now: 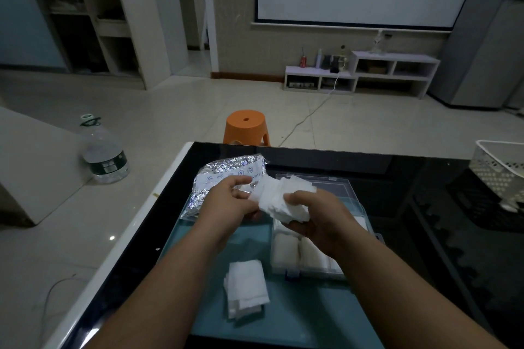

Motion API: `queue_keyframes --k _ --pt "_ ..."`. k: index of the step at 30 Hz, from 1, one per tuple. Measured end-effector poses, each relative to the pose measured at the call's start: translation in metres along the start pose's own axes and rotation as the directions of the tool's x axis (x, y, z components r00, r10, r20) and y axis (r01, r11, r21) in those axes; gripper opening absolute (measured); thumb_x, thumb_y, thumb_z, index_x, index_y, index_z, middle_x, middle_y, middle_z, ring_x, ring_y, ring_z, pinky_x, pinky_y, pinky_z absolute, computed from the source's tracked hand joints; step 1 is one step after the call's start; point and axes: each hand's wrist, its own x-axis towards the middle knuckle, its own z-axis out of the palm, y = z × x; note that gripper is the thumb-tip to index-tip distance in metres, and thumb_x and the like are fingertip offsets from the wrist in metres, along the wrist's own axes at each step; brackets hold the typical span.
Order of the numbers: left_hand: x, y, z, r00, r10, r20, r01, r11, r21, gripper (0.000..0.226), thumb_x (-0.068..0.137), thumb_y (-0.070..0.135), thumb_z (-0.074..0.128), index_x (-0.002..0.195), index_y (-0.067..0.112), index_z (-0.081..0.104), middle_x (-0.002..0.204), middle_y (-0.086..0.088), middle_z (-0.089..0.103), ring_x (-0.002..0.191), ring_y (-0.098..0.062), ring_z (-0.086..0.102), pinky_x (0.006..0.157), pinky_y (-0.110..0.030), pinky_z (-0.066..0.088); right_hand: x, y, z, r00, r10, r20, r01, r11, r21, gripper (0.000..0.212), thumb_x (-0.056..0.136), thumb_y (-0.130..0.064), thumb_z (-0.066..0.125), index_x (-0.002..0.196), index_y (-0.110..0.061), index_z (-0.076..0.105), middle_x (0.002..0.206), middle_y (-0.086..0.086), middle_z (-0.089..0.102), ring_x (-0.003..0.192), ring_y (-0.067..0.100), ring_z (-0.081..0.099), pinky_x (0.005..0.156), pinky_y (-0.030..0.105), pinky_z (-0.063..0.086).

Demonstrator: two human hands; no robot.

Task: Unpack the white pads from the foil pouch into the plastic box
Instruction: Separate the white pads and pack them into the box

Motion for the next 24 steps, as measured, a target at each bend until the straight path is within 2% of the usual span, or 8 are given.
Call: queue_keyframes --k 4,6,8,12,15,19,24 --pt "-0.0028 -0.0006 0.0028 0.994 -0.03 0.101 0.032 0.999 -0.011 0.028 0.077 -0.018 0.063 0.1 -0.002 0.068 0.092 -0.021 0.072 0.084 -0.031 0.07 0.078 -0.038 0.06 0.0012 0.0009 -0.0005 1.0 -0.022 0.007 0.022 0.998 -0.051 0.019 0.085 -0.002 0.067 0.099 -0.012 0.06 0.108 0.014 0.062 0.1 0.033 0.062 0.082 0.042 0.059" --pt "-0.0051 0.0009 0.0036 0.989 -0.039 0.143 0.043 0.999 -0.027 0.025 0.078 -0.02 0.059 0.097 -0.005 0.067 0.096 -0.022 0.072 0.088 -0.033 0.07 0.08 -0.039 0.06 0.0023 0.0017 -0.0012 1.0 -0.03 0.011 0.03 0.997 -0.067 0.019 0.084 -0.002 0.068 0.099 -0.012 0.06 0.107 0.014 0.062 0.1 0.032 0.062 0.082 0.042 0.059" --pt "-0.0063 0.003 0.004 0.985 -0.049 0.168 0.052 0.998 -0.018 0.025 0.079 -0.02 0.056 0.095 -0.005 0.067 0.091 -0.02 0.072 0.085 -0.031 0.069 0.075 -0.034 0.061 0.0037 0.0026 -0.0025 0.999 -0.036 0.006 0.036 0.997 -0.073 0.021 0.084 -0.002 0.069 0.101 -0.011 0.06 0.108 0.014 0.062 0.101 0.033 0.062 0.081 0.042 0.059" --pt "-0.0073 0.0074 0.0052 0.983 -0.095 0.155 0.096 0.995 0.001 0.028 0.078 -0.017 0.045 0.088 -0.004 0.068 0.08 -0.019 0.069 0.07 -0.029 0.066 0.061 -0.029 0.058 0.0042 0.0026 -0.0037 0.999 -0.049 0.007 0.05 0.993 -0.105 0.024 0.085 -0.001 0.068 0.107 -0.008 0.061 0.105 0.014 0.064 0.098 0.032 0.064 0.082 0.042 0.059" --pt "-0.0073 0.0078 0.0053 0.983 -0.105 0.15 0.109 0.994 -0.019 0.015 0.087 -0.005 0.053 0.094 -0.002 0.066 0.078 -0.019 0.065 0.06 -0.025 0.063 0.058 -0.03 0.058 0.0045 0.0024 -0.0054 0.999 -0.04 0.027 0.044 0.99 -0.136 0.028 0.085 -0.001 0.067 0.111 -0.009 0.059 0.107 0.014 0.064 0.097 0.032 0.065 0.082 0.041 0.059" --pt "-0.0065 0.0033 0.0036 0.988 -0.074 0.135 0.067 0.996 0.053 0.008 0.091 0.0 0.059 0.092 0.002 0.066 0.082 -0.017 0.066 0.063 -0.023 0.065 0.058 -0.027 0.057 0.004 0.0027 -0.0059 0.997 -0.046 0.057 0.059 0.965 -0.257 0.033 0.085 -0.005 0.068 0.115 -0.013 0.056 0.111 0.011 0.063 0.098 0.029 0.064 0.077 0.037 0.059" --pt "-0.0047 0.001 0.003 0.993 -0.061 0.1 0.05 0.992 0.114 0.01 0.089 -0.003 0.058 0.097 -0.005 0.063 0.088 -0.018 0.065 0.066 -0.024 0.066 0.059 -0.028 0.058 0.0046 0.0013 -0.0084 0.989 -0.143 0.042 0.149 0.926 -0.348 0.038 0.083 -0.009 0.071 0.118 -0.009 0.056 0.11 0.012 0.062 0.097 0.027 0.064 0.067 0.029 0.056"
